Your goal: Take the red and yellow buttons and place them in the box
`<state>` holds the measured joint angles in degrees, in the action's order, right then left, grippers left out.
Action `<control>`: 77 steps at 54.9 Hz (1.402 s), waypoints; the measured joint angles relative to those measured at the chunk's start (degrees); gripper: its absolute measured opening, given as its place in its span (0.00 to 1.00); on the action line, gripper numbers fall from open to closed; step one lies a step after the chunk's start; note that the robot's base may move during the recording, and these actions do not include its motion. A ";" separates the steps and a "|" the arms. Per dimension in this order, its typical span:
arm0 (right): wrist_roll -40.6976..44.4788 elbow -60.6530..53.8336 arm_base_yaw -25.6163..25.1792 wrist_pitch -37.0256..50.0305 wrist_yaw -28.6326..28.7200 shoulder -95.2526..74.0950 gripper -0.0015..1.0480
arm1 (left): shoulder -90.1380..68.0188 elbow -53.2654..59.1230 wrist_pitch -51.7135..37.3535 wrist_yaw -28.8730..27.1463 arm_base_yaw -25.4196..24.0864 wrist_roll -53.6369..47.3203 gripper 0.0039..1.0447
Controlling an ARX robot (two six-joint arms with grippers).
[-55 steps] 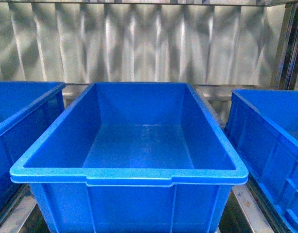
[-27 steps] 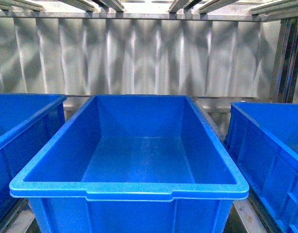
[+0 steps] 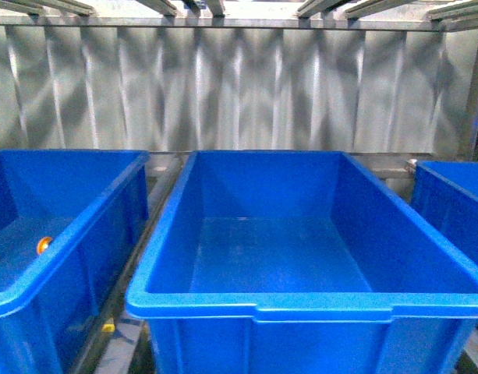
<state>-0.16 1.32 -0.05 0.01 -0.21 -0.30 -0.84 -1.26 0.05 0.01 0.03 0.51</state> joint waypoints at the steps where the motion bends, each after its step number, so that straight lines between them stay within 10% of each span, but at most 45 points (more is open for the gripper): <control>1: 0.00 0.00 0.00 0.02 -0.04 0.00 0.94 | 0.00 0.00 0.00 -0.02 0.00 0.02 0.93; 42: 0.02 -0.11 0.00 -0.04 0.22 0.04 0.94 | -0.02 0.00 0.04 -0.07 0.02 0.00 0.93; 59: 0.00 -0.13 0.00 -0.04 0.20 0.04 0.94 | -40.00 -20.76 -20.02 -18.49 13.07 4.22 0.93; 77: 0.00 -0.11 0.00 -0.04 0.20 0.04 0.94 | -73.90 -45.48 -15.34 -27.56 8.74 3.93 0.93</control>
<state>-0.16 1.21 -0.05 -0.03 -0.01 -0.25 -74.74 -46.74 -15.29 -27.55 8.78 4.45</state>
